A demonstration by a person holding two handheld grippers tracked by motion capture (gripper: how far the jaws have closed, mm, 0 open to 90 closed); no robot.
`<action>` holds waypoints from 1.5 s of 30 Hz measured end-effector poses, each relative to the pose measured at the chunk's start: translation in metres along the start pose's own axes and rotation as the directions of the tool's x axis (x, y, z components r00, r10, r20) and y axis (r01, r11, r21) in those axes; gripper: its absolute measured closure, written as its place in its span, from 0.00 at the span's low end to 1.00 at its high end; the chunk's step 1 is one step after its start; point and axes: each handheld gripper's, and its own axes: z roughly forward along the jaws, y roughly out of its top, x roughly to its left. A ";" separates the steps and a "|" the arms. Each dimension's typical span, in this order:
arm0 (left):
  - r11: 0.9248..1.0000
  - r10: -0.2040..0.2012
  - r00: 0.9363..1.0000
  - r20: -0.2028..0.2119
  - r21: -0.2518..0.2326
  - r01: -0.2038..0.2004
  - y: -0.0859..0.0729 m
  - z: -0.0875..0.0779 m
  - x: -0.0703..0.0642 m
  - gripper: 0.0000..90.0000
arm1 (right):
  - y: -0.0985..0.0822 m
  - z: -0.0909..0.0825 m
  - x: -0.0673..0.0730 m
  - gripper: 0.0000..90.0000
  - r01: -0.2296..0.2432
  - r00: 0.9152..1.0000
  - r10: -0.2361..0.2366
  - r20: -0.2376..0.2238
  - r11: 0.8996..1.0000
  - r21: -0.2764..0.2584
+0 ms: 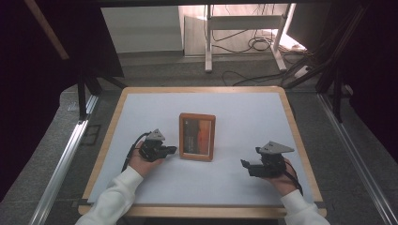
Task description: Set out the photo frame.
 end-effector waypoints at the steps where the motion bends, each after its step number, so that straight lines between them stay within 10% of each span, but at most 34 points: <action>1: 1.000 -0.002 1.000 -0.002 -0.003 0.002 -0.001 -0.001 0.001 1.00 | 0.000 0.000 0.000 0.24 -0.002 1.000 0.002 -0.002 1.000 0.000; 21: 0.999 -0.003 1.000 -0.021 -0.036 0.002 -0.003 -0.014 0.001 1.00 | -0.007 -0.002 -0.001 0.24 0.001 1.000 -0.001 0.013 1.000 0.017; 38: 0.997 -0.069 0.991 -0.116 -0.053 0.063 -0.029 -0.039 -0.013 0.45 | -0.028 -0.016 -0.006 0.22 -0.034 0.999 0.035 0.006 0.999 -0.034; 45: 0.994 -0.091 0.988 -0.127 -0.074 0.082 -0.035 -0.048 -0.013 0.38 | -0.033 -0.016 -0.008 0.21 -0.057 0.998 0.057 -0.003 0.997 -0.046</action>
